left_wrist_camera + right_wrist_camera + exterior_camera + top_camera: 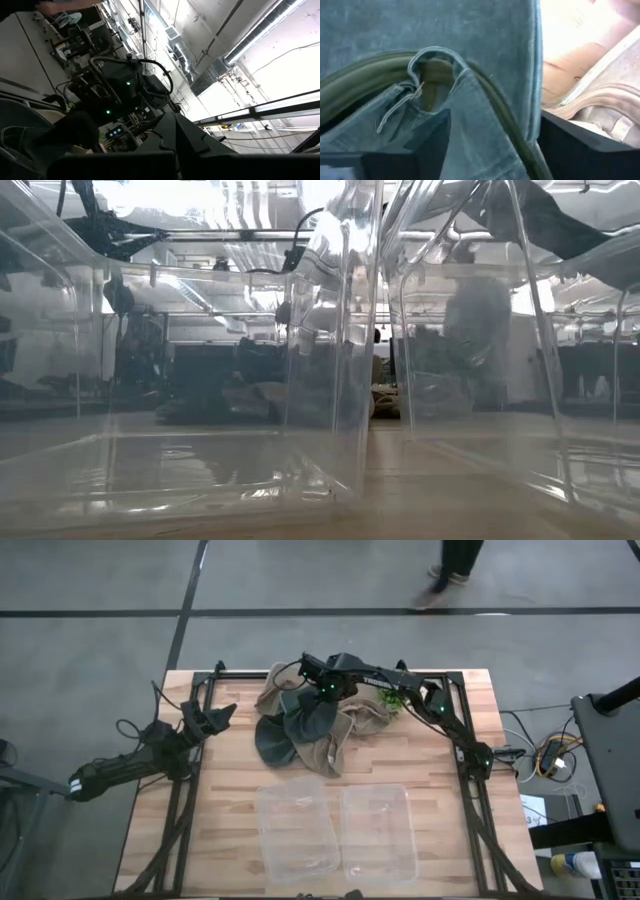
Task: Pick & Place hat
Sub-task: Put the right black cap into the right transparent bin
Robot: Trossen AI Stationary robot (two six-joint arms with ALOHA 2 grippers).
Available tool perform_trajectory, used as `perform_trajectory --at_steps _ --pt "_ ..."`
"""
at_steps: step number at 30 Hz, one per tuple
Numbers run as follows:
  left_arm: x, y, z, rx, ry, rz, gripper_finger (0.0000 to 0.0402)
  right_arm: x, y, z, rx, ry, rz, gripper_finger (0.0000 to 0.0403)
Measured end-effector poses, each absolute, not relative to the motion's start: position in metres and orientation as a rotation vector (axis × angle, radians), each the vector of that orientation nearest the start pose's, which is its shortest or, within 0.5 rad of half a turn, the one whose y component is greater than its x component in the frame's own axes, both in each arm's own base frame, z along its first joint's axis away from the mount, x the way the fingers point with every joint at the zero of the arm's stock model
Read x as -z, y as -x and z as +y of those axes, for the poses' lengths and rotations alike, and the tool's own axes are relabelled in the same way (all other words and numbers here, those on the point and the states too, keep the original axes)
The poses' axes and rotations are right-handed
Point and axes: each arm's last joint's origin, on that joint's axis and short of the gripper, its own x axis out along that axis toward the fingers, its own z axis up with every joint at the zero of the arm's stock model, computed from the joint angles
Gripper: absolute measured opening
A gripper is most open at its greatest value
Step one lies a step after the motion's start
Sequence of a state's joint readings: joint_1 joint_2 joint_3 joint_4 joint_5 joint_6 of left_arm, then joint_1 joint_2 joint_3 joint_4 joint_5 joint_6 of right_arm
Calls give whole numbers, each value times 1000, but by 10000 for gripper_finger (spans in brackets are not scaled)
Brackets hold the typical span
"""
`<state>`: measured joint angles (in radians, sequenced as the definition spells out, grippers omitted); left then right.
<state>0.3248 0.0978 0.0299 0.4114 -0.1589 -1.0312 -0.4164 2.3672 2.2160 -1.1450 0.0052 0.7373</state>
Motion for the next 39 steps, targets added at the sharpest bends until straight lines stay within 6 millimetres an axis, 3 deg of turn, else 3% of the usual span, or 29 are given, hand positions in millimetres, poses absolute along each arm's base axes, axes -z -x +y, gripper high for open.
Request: perform_trajectory --at_steps 4,11,16,24,31,39 --pt "-205 -90 35 -258 965 -558 0 -218 -445 -197 822 -877 1094 190" --pt "-205 -90 35 -259 964 -558 0 -231 -447 -199 788 -820 1060 28" --pt "-205 -90 35 -258 965 -558 0 -238 -445 -198 788 -816 1046 16" --pt "-205 -90 35 -257 972 -559 0 -275 -434 -194 795 -811 952 15" --pt "-205 -90 35 -255 977 -560 0 -324 -417 -181 744 -830 844 14" --pt "-205 -90 35 -242 1024 -569 0 -392 -385 -140 566 -842 744 14"
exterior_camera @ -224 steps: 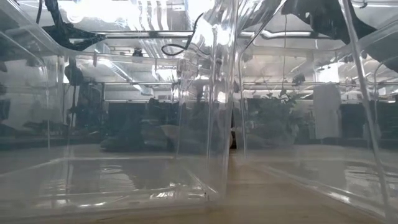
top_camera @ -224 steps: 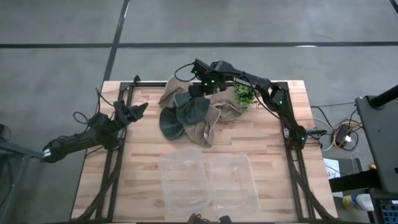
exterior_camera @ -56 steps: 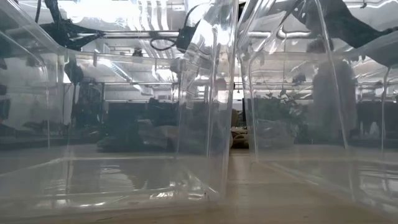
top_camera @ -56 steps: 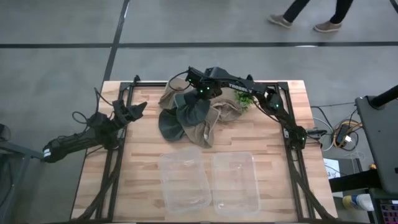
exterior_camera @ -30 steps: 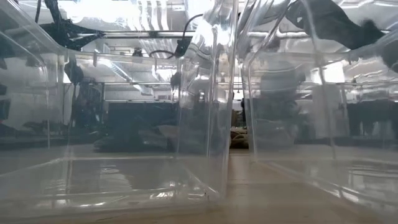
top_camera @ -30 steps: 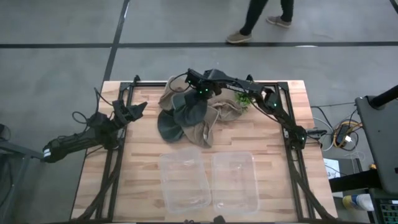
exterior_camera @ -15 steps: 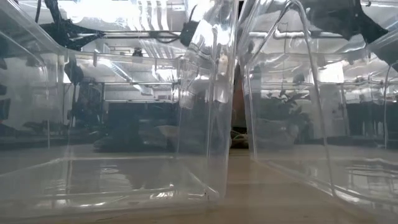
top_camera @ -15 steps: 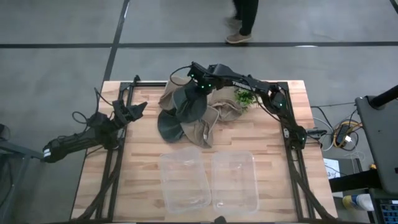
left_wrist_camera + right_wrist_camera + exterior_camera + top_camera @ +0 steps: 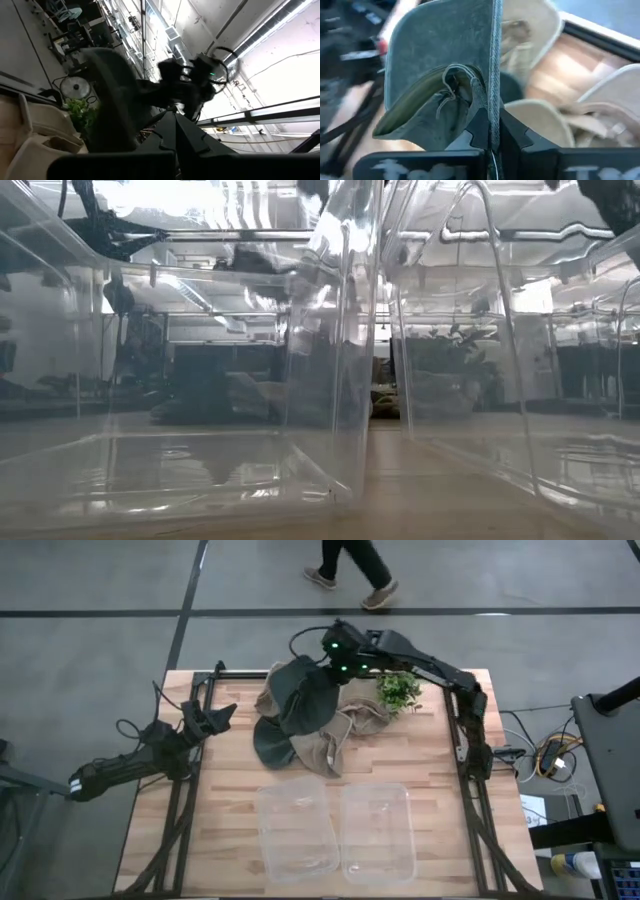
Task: Pick & Place hat
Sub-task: Put the right black cap into the right transparent bin
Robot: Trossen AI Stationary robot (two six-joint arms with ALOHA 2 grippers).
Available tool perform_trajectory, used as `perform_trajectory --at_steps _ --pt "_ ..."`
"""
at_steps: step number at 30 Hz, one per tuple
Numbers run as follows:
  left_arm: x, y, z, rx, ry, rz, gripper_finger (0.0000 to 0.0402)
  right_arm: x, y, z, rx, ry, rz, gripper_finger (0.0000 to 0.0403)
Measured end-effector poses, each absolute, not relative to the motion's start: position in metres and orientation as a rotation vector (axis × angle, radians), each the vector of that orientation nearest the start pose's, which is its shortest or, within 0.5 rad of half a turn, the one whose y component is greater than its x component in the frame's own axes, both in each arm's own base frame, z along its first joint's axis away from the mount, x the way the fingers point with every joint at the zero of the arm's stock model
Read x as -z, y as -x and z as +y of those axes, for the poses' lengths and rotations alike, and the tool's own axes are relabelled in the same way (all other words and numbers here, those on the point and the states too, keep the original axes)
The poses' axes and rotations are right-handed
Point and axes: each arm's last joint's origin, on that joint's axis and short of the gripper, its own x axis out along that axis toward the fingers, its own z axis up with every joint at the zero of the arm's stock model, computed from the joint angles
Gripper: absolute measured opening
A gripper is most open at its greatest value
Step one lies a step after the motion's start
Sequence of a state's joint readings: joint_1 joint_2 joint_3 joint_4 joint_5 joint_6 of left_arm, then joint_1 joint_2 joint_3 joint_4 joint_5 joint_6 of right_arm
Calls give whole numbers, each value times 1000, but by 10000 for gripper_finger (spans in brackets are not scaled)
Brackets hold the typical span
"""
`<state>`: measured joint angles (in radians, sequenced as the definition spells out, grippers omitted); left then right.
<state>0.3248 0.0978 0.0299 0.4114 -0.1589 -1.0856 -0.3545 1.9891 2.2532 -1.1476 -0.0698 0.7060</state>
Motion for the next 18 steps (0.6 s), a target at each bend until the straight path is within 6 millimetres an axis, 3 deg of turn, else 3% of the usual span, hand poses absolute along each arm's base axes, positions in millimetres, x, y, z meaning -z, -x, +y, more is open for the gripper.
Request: perform_trajectory --at_steps 6,11,14,18 --pt "-205 -90 35 -231 1063 -576 0 -440 -349 -89 443 -819 705 13" --pt "-205 -90 35 -229 1063 -580 0 -472 -319 -42 404 -900 633 13" --pt "-205 -90 35 -230 1063 -577 0 -483 -302 -12 402 -971 625 13" --pt "-205 -90 35 -233 1064 -574 0 -480 -283 28 515 -1087 699 13"
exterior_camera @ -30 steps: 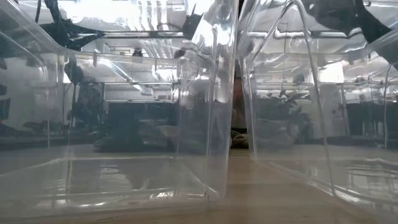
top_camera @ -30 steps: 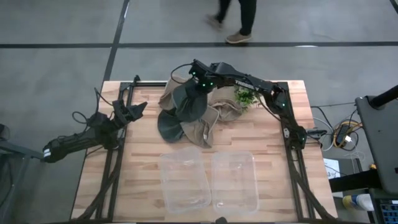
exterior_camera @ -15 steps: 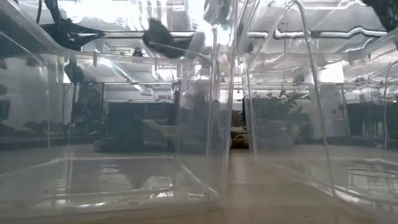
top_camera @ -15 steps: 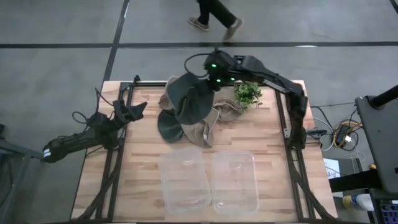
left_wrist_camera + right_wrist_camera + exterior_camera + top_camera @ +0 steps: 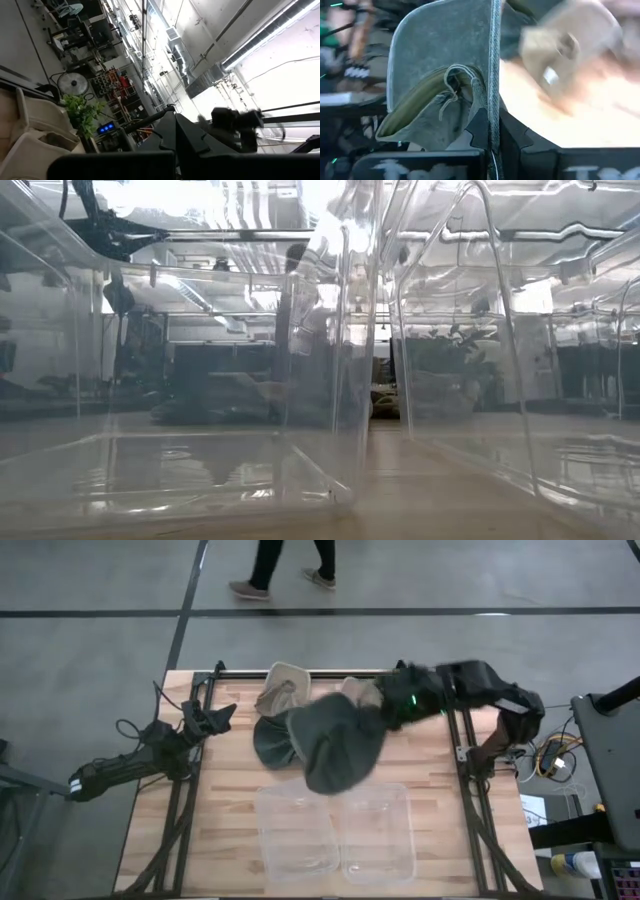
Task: Pick & Place hat
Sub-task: Put the right black cap into the right transparent bin
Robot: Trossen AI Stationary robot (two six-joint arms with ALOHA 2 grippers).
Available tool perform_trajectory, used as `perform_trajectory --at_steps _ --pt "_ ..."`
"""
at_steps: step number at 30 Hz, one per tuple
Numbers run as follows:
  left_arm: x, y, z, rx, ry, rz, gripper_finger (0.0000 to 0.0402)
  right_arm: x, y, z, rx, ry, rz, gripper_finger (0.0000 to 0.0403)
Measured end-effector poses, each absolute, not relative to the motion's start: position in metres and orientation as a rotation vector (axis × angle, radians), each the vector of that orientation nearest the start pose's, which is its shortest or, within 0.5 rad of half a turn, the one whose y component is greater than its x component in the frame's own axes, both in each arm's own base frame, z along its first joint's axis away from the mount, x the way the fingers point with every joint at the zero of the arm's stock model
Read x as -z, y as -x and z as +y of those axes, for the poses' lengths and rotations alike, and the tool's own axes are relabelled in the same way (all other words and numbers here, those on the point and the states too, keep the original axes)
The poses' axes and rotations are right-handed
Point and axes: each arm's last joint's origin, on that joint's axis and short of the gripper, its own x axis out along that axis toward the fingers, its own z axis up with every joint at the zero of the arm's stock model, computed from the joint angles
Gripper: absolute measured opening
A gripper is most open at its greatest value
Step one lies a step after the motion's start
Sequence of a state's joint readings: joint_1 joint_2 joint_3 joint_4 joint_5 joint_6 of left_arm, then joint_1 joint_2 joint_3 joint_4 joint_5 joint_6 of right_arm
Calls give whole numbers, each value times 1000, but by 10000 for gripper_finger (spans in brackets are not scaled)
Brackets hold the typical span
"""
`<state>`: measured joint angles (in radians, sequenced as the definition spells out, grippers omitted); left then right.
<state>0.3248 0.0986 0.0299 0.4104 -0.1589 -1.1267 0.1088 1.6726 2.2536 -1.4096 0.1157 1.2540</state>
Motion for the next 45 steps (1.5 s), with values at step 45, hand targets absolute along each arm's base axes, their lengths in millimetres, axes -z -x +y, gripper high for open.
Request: perform_trajectory --at_steps 45 --pt "-203 -91 35 -241 1058 -564 0 -365 -276 157 1031 -1273 1166 13"
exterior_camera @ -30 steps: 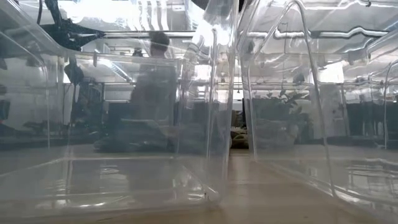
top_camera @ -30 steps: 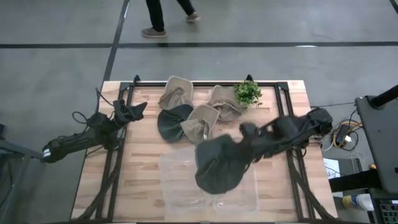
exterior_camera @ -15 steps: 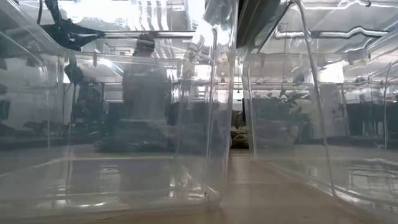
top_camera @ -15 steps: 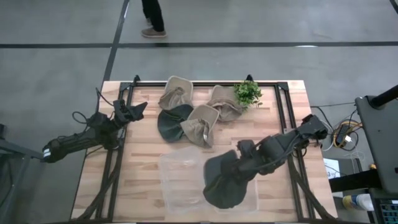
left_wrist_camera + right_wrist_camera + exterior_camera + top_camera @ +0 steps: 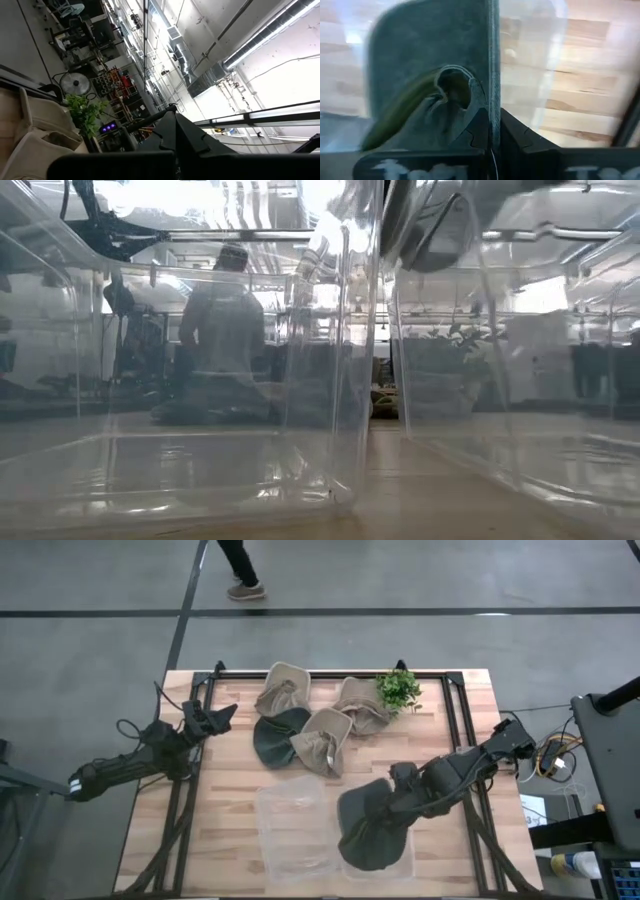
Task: Pick & Place hat
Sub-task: Put the right black cap into the right transparent bin, then put the black cap into the right transparent bin
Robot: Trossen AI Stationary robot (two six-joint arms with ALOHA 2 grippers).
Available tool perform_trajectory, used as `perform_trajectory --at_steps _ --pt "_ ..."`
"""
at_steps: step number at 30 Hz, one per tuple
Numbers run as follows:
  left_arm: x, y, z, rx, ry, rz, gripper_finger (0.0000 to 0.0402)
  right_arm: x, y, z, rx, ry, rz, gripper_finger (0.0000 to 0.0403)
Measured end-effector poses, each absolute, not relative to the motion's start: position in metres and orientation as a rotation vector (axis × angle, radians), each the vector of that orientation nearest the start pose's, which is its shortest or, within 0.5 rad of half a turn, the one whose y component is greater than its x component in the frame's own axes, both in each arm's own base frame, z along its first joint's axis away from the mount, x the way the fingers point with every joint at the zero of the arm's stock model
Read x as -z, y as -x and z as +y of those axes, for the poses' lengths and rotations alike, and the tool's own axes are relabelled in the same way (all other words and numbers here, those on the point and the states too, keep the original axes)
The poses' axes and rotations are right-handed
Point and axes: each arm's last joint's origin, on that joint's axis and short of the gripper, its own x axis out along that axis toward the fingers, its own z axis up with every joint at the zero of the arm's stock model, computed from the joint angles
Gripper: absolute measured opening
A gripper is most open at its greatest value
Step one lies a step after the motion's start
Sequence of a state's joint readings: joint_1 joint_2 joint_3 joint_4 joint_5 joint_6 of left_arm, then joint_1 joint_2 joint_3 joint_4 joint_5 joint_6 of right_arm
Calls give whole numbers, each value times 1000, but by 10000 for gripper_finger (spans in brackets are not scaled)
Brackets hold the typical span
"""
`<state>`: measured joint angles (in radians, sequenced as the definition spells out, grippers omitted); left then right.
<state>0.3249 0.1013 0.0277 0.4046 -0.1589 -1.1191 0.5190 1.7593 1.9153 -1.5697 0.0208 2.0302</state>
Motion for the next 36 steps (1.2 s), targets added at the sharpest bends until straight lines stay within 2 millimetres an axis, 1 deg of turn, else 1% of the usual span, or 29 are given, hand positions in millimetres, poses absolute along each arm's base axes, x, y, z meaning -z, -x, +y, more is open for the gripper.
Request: perform_trajectory --at_steps 3,6,13,17,20,24,27,31,33,36 --pt "-203 -91 35 -244 1059 -560 0 -352 -275 157 1086 -1259 1197 13" --pt "-203 -91 36 -253 1059 -565 0 -344 -277 157 1097 -1248 1203 13" --pt "-203 -91 36 -259 1060 -569 0 -341 -281 157 1063 -1253 1188 26" --pt "-202 -91 36 -268 1062 -557 0 -340 -286 156 1039 -1259 1143 25" --pt "-201 -91 36 -272 1062 -552 0 -336 -290 155 1041 -1274 1125 34" --pt "-201 -91 36 -272 1063 -553 0 -331 -296 155 1001 -1297 1113 69" --pt "-201 -91 36 -272 1064 -553 0 -329 -299 155 984 -1291 1120 113" --pt "-201 -91 36 -272 1065 -554 0 -329 -297 153 1003 -1290 1150 177" --pt "-201 -91 36 -271 1065 -554 0 -330 -297 152 998 -1296 1159 203" --pt "-201 -91 36 -271 1066 -554 0 -338 -294 149 982 -1316 1149 227"
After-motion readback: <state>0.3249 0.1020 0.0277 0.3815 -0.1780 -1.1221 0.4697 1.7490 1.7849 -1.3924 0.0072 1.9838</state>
